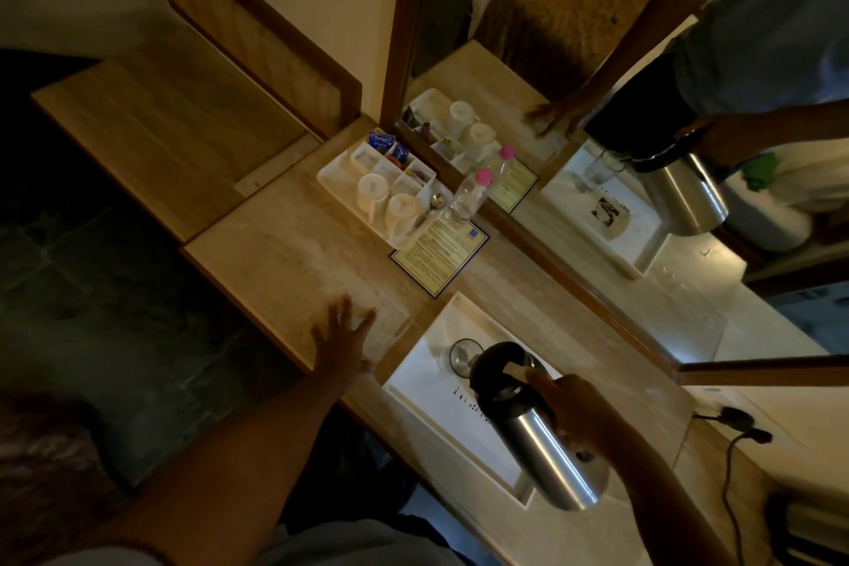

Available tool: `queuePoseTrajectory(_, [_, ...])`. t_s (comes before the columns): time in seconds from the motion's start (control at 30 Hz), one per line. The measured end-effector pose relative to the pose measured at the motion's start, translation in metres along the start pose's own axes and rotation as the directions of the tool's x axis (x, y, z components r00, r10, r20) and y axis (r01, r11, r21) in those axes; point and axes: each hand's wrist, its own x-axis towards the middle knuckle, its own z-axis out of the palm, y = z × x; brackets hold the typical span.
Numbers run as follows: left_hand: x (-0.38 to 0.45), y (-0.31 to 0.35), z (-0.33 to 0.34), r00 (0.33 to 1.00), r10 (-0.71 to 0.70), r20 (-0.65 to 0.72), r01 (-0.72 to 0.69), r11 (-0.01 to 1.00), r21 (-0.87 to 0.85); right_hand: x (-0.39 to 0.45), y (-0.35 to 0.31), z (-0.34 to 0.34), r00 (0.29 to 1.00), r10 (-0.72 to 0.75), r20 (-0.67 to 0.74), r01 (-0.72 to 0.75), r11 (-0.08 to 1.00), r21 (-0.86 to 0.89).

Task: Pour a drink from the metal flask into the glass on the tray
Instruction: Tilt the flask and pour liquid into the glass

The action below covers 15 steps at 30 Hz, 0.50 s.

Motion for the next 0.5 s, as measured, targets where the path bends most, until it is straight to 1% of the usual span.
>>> queuePoseTrajectory(0.07, [0.0,0.0,0.0,1.0,0.0,-0.003,0.0,1.0,-0.005,-0.002,-0.003,-0.001,1.0,-0.012,-0.011,0.012,0.999,-0.053])
queuePoseTrajectory(0.17, [0.0,0.0,0.0,1.0,-0.001,-0.006,0.001,1.0,-0.003,-0.002,-0.006,-0.003,0.998,0.043,-0.04,-0.044,0.999,-0.019])
queuePoseTrajectory(0.5, [0.0,-0.001,0.0,1.0,-0.002,-0.005,0.002,1.0,0.007,-0.002,-0.014,-0.004,0.998,0.048,-0.039,-0.051,0.995,-0.085])
